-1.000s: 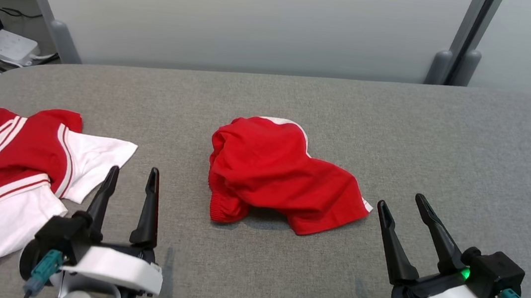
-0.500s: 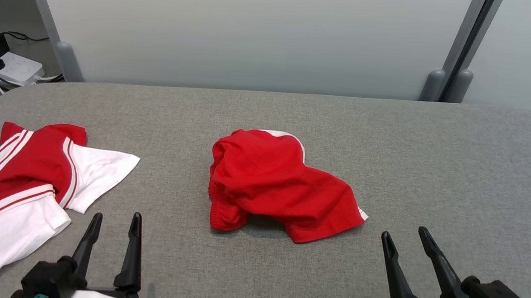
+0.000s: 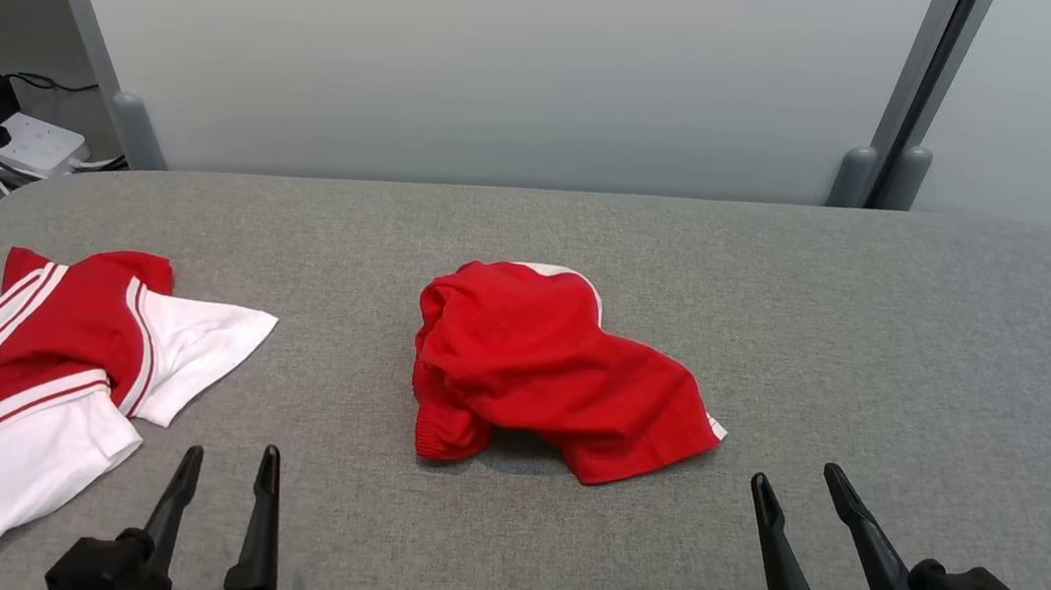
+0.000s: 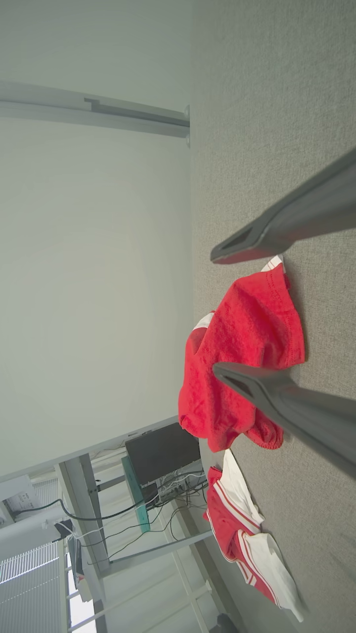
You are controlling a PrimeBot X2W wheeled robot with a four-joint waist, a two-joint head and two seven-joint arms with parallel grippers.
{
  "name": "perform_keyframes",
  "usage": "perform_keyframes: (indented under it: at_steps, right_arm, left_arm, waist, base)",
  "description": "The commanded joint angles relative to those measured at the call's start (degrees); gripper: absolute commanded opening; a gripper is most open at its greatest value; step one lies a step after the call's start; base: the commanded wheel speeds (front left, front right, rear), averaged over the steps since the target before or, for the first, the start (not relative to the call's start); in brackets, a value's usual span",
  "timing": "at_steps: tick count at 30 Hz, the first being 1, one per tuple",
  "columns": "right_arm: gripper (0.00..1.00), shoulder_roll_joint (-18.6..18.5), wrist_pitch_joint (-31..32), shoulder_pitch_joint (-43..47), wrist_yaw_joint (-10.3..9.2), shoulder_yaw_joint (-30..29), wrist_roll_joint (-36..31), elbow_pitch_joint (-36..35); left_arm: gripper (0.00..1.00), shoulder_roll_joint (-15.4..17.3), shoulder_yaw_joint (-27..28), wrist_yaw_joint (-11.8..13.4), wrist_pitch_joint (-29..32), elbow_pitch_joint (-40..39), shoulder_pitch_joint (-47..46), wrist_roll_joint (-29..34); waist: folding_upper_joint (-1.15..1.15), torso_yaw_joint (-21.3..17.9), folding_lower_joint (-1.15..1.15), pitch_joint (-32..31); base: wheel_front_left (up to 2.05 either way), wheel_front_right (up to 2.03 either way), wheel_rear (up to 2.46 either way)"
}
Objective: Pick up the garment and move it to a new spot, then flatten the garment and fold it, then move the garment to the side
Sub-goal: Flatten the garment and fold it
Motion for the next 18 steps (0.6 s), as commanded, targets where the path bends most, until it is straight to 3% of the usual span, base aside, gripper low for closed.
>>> perform_keyframes:
  at_steps: [1,18]
  right_arm:
    - [1.0,-0.6,-0.8,-0.6,0.41,1.4,-0.3,-1.8]
    - [1.0,-1.8,-0.8,-3.2,0.41,3.4,0.9,-2.7]
  left_arm:
    - [1.0,0.1,1.4,-0.4,-0.5,-0.4,-1.1,0.1]
    - [1.0,0.0,-6.8,-3.9,0.2,16.7,-14.3,0.7]
  waist:
    - [0.0,0.0,0.0,0.1]
    - [0.0,-2.0,0.0,5.3]
  base:
    - [0.0,0.0,0.0]
    - [0.0,0.0,0.0]
